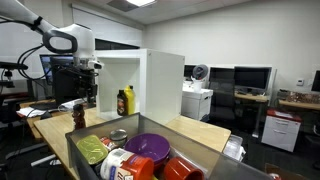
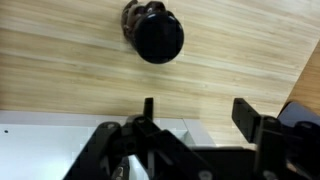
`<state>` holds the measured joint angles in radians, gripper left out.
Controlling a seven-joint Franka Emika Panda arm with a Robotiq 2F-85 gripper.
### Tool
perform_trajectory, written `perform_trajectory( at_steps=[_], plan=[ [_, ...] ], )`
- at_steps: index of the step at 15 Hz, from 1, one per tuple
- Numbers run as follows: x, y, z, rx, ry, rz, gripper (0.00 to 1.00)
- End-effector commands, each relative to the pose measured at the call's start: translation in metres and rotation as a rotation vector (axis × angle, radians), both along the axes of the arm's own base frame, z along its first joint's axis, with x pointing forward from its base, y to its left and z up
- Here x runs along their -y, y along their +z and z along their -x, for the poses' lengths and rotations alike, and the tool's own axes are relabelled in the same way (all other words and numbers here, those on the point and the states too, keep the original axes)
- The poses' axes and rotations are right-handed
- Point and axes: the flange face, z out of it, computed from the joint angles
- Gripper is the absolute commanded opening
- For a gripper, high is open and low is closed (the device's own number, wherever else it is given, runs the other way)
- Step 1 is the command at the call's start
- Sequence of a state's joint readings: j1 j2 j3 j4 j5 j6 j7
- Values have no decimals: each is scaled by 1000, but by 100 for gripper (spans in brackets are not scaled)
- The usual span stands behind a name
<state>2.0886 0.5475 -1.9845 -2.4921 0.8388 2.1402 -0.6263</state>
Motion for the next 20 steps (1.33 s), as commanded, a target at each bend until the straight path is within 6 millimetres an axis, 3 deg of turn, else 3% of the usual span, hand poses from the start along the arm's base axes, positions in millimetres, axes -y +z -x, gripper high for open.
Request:
perform_trajectory(
  at_steps=[1, 4, 9, 11, 15, 17, 18, 20],
  plan=[
    [-13, 19, 11, 38, -14, 41, 99],
    [-18, 34, 20, 77, -21, 64, 100],
    [-31, 44, 22, 66, -1, -88, 100],
    [-14, 52, 26, 59, -28, -145, 100],
    [45, 69, 34, 42, -57, -83, 100],
    [116, 73, 47, 3, -30, -37, 100],
    [133, 72, 51, -24, -3, -32, 100],
    [147, 71, 56, -52, 26, -23, 100]
  ],
)
